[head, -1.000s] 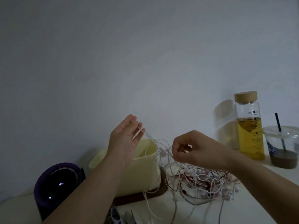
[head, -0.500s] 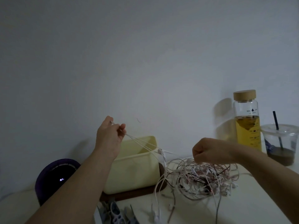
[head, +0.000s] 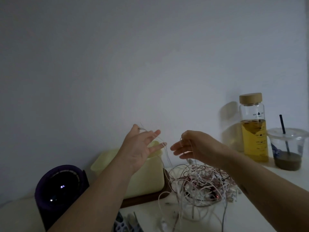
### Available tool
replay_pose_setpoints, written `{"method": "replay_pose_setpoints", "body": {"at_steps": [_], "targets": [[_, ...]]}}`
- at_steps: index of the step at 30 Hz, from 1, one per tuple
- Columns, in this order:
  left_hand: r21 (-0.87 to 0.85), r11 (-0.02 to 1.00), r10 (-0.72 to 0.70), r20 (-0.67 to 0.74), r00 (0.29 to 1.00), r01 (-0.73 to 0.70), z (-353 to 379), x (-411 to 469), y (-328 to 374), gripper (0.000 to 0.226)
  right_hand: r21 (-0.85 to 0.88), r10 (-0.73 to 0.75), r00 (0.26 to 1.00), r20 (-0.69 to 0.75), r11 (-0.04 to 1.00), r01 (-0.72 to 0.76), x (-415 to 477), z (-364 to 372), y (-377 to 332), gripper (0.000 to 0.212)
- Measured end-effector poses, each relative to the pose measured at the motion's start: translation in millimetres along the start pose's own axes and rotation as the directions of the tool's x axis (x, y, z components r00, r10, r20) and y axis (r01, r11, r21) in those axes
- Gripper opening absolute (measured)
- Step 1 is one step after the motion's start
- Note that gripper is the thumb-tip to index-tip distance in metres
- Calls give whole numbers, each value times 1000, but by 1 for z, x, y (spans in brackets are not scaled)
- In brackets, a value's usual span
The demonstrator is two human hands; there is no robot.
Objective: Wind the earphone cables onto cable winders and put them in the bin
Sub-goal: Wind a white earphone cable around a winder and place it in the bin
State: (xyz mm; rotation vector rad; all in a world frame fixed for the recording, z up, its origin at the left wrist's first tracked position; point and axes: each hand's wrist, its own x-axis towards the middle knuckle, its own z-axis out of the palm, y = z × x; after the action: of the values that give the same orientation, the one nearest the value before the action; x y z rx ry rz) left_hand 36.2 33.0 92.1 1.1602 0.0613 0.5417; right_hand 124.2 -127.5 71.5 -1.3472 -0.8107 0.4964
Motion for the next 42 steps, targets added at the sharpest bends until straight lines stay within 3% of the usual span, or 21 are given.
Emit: {"method": "replay_pose_setpoints", "body": {"at_steps": [2,3,5,9,11,12,13,16,17,21,25,27,29,33,37,39,41,42], "targets": [[2,1000,7,40,999,-7,6,-3,2,74,-328,-92,993,-71,943,64,3,3,7,21],[-1,1000,5,54,999,-5,8,-6,5,64,-468,-132,986,-100,881,70,4,3,10,19],[-14,1000,6,100,995,-5,11,-8,17,22,-666,-129,984,-124,746,13,7,-4,19,15],[1,998,58,27,998,-58,10,-9,40,26,-861,108,984,-145,476,-179,5,-18,32,19],[-28,997,66,11,998,-65,9,-9,51,19,-947,67,986,-154,274,-167,3,-21,37,32],[-32,997,74,1,997,-74,9,-8,55,20,-966,17,991,-136,221,-136,3,-19,38,40],[-21,996,86,-7,996,-86,10,-8,59,25,-966,-19,995,-95,242,-88,3,-14,39,49],[55,989,138,-29,990,-136,13,-7,63,35,-815,66,997,36,580,-9,7,12,40,70],[84,984,160,-33,987,-157,14,-8,63,35,-771,113,991,66,637,-21,11,22,43,70],[246,898,394,-86,915,-364,9,-11,69,40,-770,84,996,3,636,-51,32,26,60,28],[620,620,699,-157,698,-481,-19,-15,86,52,-762,60,983,-174,625,-173,40,-3,51,24],[664,579,733,-168,659,-474,-30,-17,89,55,-788,35,974,-223,582,-201,42,-18,40,19],[680,575,735,-186,652,-455,-39,-16,90,58,-812,-16,956,-294,531,-241,45,-32,28,18],[696,589,716,-214,665,-410,-46,-17,86,57,-776,-42,906,-422,534,-336,53,-51,0,28],[698,609,685,-222,694,-377,-46,-19,82,55,-531,101,892,-441,772,-350,56,-41,-29,47],[702,610,679,-224,699,-368,-47,-18,83,54,-430,140,899,-415,841,-329,58,-34,-44,50],[721,589,684,-204,700,-365,-47,-17,84,56,-395,34,887,-460,887,-239,63,-29,-61,52],[741,565,690,-181,701,-365,-47,-16,84,57,-423,-92,857,-507,893,-154,66,-26,-70,52]]}}
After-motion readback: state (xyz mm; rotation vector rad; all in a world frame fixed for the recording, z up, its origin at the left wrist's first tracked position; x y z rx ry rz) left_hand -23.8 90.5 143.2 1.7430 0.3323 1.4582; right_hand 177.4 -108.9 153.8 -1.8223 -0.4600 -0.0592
